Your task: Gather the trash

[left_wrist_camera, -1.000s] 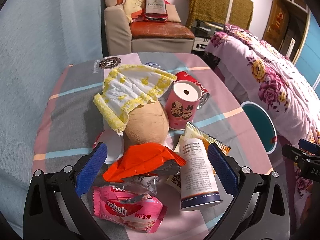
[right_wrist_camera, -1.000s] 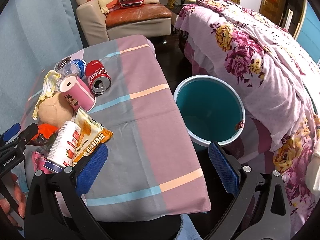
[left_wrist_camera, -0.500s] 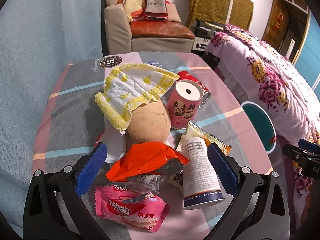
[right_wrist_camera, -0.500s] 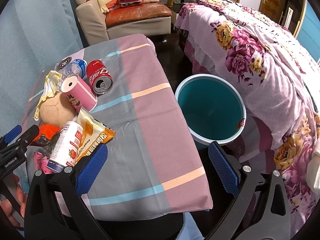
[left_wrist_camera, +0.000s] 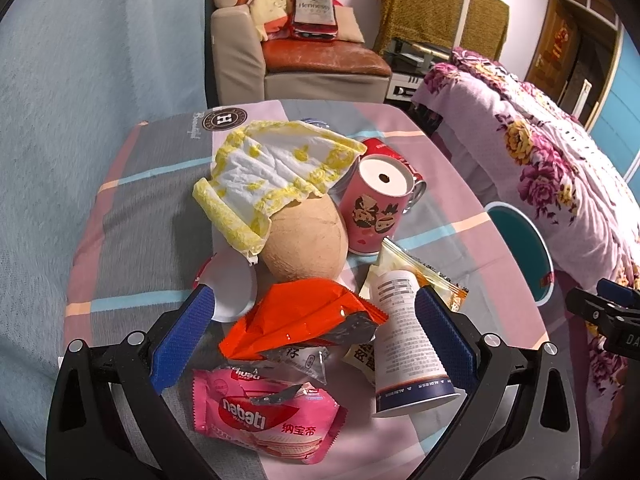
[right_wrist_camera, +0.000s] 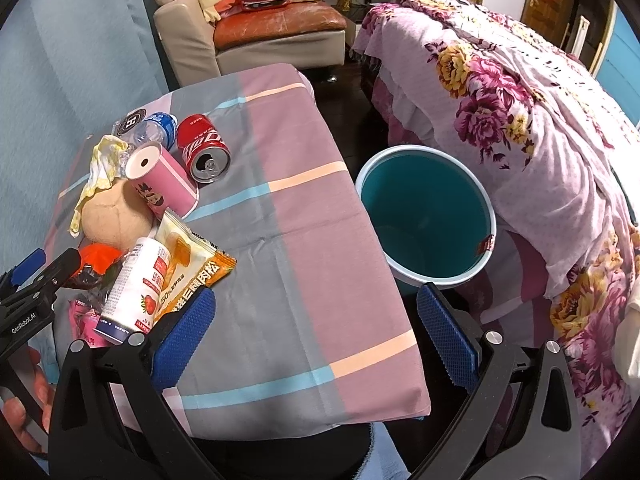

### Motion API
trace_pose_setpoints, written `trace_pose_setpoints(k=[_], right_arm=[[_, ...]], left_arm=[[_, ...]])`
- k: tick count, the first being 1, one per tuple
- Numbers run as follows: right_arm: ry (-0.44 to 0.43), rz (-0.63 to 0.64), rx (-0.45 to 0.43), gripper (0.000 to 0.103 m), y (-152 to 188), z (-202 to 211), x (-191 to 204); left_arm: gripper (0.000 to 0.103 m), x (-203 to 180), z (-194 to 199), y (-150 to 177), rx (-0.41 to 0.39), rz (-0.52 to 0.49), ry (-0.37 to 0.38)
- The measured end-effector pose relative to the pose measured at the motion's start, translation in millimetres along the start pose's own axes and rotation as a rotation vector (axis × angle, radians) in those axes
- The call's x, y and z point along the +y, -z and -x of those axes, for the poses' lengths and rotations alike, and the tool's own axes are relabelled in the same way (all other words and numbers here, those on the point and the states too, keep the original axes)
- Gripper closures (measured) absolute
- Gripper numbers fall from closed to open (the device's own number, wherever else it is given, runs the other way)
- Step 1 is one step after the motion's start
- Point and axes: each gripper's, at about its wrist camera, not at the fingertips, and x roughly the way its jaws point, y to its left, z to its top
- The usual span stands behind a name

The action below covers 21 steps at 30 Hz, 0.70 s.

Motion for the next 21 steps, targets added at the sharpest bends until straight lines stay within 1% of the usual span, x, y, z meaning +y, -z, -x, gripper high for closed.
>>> trace_pose_setpoints(k=[18,21], right_arm=[[-0.01,0.011,0.023,0.006,1,-4,14],[-0.028,0.017,0.04,0.006,1,-5,18]], left_arm=[[0.003,13,-2,6,0.0,0.017,0.007],[0.003,21,-1,8,0.009,0.026,0.011]])
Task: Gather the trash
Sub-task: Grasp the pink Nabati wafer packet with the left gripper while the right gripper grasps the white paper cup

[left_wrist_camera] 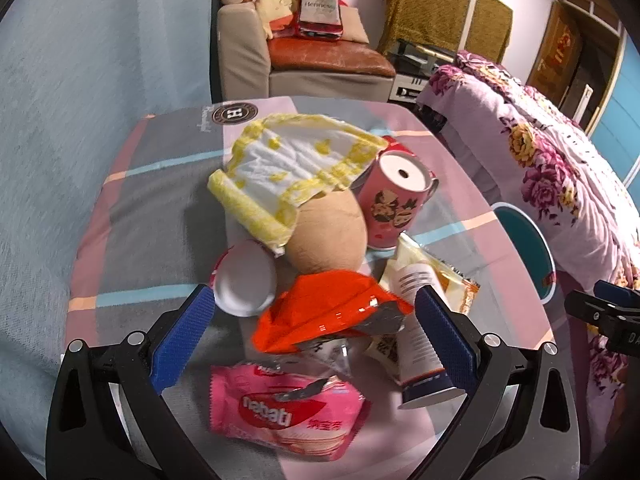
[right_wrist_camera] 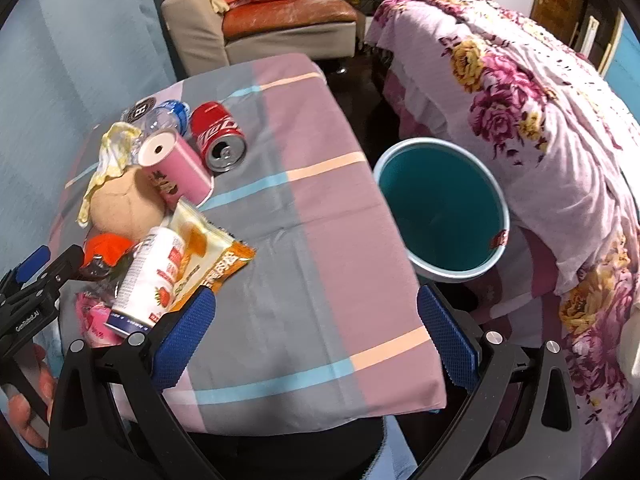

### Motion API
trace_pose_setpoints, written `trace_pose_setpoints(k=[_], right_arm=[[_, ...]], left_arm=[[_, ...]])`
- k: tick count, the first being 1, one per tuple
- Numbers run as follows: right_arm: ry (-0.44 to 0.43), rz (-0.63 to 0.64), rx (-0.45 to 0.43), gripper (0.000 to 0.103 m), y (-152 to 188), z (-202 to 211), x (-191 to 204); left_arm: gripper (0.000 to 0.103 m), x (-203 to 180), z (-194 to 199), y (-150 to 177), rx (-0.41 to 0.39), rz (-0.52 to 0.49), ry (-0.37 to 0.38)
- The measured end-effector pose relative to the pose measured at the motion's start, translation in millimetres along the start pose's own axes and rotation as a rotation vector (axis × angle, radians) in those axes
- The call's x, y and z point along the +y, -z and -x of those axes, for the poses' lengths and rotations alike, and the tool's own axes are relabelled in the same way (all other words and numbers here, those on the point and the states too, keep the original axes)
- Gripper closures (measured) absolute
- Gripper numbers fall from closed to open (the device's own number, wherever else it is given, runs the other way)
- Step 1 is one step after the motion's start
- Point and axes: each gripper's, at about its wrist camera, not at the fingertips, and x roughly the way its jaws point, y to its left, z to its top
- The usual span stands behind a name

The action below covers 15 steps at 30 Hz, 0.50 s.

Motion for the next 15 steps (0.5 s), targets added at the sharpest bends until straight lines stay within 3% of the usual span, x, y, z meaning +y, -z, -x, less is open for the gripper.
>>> trace_pose_setpoints(k=[8,15], right_arm=[[-0.096,0.015,0.065,0.006,-2,-9,19],[-0.193,0.031,0.148,0.006,-2,-25,43]], left_arm=[[0.003,33,-3,9,0.039,0.033,-0.004],[0.003,46,-9,30,0.11,0.003,0.012]])
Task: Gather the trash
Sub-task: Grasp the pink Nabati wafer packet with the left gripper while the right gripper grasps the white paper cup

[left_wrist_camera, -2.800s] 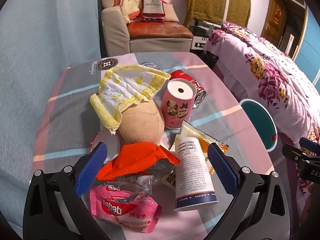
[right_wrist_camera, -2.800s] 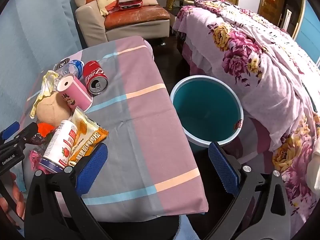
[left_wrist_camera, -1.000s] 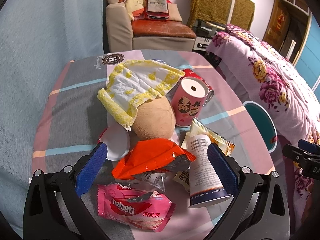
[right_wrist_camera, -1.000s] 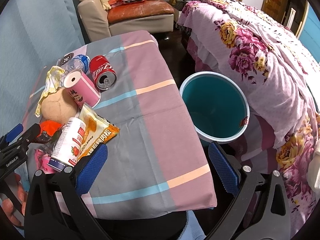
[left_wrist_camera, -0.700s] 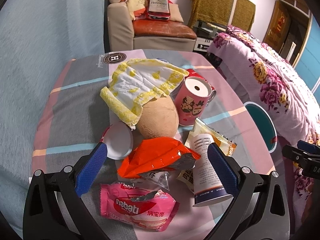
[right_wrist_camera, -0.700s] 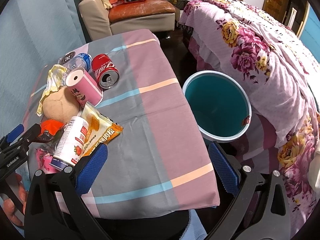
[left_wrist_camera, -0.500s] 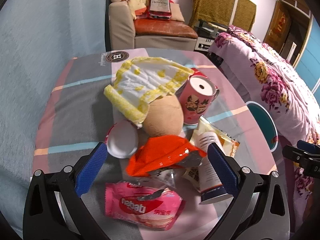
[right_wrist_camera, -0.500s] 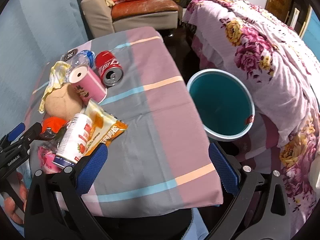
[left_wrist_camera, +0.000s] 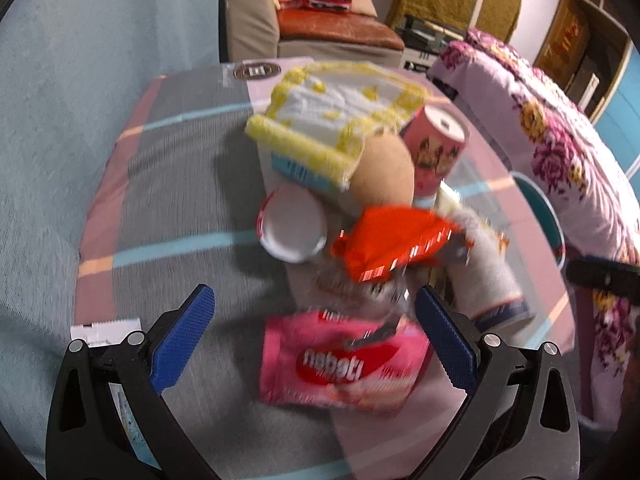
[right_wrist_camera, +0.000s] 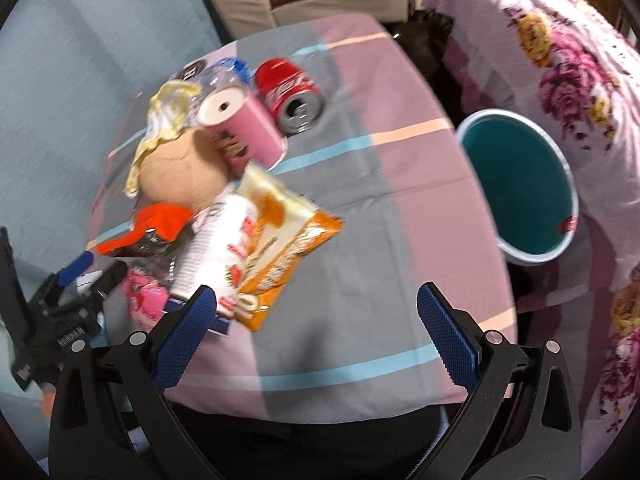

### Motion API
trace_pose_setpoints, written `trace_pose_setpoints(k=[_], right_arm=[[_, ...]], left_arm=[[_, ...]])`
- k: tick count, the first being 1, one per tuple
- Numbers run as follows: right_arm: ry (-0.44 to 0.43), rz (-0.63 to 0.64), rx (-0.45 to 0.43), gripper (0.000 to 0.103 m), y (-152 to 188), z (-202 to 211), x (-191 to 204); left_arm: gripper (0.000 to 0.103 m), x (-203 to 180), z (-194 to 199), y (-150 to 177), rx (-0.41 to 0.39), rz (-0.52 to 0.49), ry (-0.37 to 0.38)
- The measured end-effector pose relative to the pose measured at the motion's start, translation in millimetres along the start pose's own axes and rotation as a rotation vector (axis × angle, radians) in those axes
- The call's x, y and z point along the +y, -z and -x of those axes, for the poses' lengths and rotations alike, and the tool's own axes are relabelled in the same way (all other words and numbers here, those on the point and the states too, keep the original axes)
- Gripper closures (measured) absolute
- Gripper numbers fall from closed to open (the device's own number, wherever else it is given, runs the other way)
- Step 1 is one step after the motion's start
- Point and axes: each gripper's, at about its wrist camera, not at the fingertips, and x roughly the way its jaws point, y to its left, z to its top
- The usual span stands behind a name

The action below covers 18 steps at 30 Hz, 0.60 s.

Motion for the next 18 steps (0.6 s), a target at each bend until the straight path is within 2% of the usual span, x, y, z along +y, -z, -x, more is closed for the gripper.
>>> trace_pose_setpoints(k=[5,10,18], right_arm=[[-0.066,0.026,0.032,0.008,-7,-8,19],[-0.116,0.063,0.088,0.023,-15,-22,37],[-0.13,0.112,0.158,0.023,-22,-49,62]], left_arm=[[0.003,6,-8,17,0.037,-0.035,0.015],[0.003,9,-25,27,0.076,-0.04,0.034],[0.003,13,-45,38,0.128,-0.046,0.095]])
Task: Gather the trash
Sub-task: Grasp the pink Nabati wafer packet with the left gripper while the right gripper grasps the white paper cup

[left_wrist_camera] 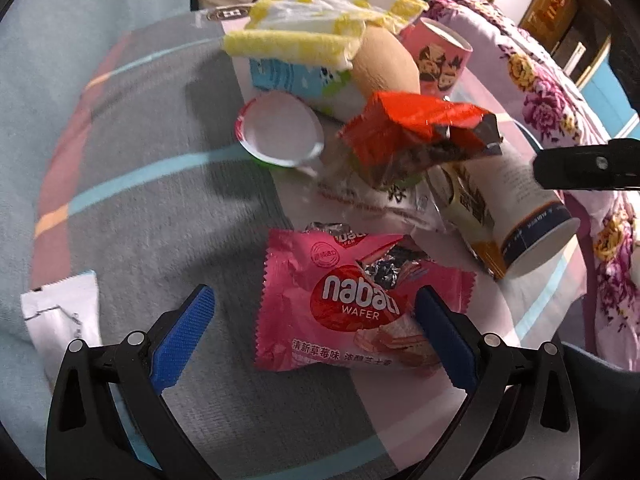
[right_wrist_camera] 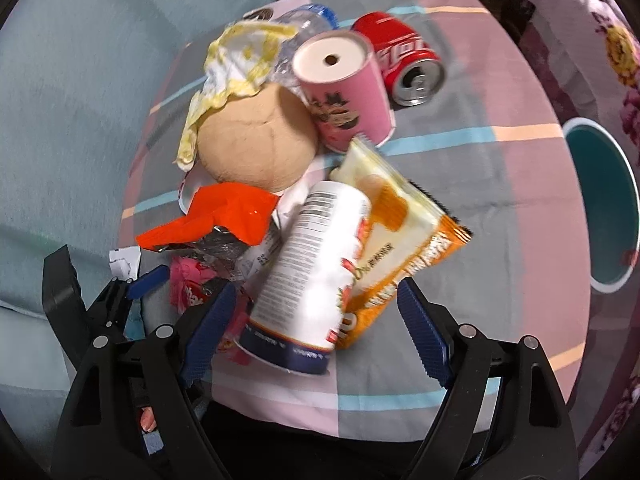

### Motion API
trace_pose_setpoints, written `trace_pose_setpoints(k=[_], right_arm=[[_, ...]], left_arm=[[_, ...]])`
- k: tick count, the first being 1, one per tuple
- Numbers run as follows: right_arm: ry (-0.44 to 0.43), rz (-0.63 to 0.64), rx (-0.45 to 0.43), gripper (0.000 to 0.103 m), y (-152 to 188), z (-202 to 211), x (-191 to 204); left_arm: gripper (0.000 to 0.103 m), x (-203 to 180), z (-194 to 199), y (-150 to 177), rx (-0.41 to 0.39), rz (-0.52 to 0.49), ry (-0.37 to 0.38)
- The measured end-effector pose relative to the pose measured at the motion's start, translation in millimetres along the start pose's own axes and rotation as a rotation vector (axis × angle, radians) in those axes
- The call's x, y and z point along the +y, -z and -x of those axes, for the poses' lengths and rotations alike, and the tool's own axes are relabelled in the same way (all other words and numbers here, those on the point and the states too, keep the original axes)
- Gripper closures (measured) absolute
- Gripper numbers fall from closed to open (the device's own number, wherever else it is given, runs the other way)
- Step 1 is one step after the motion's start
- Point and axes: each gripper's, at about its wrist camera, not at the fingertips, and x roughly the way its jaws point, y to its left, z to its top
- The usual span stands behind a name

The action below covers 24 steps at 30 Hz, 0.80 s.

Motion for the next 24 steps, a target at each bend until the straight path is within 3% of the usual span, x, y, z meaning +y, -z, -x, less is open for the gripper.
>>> trace_pose_setpoints(k=[5,8,9,10,15,24], right_arm=[[0.0,0.0,0.044,0.024,-5,-20,5],[-0.005,-0.001,0.063,0.028,-5,-28,6],[-0.01,-0.001,0.067,0.044,-4,-30,6],[-0.018,0.002,0.076,0.05,-4,-33,6],[-0.044,0.019,0.043,0.05,-1,-28,10],[-0.06,-0.014,-0.038,0.051,-2,6,-11]], left_arm=[[0.006,5,1,6,-0.02,0.03,0.083],[0.031,-4,4,6,-0.026,0.009,0.057],[0.046,-4,5,5,-0.027,0.009,0.05],[0.05,-5,6,5,-0.025,0.014,0.054],[0.076,-4,18,3,-0.053,0.053,0.046],[0.079,4,51,-8,-0.122,0.087,0.009]])
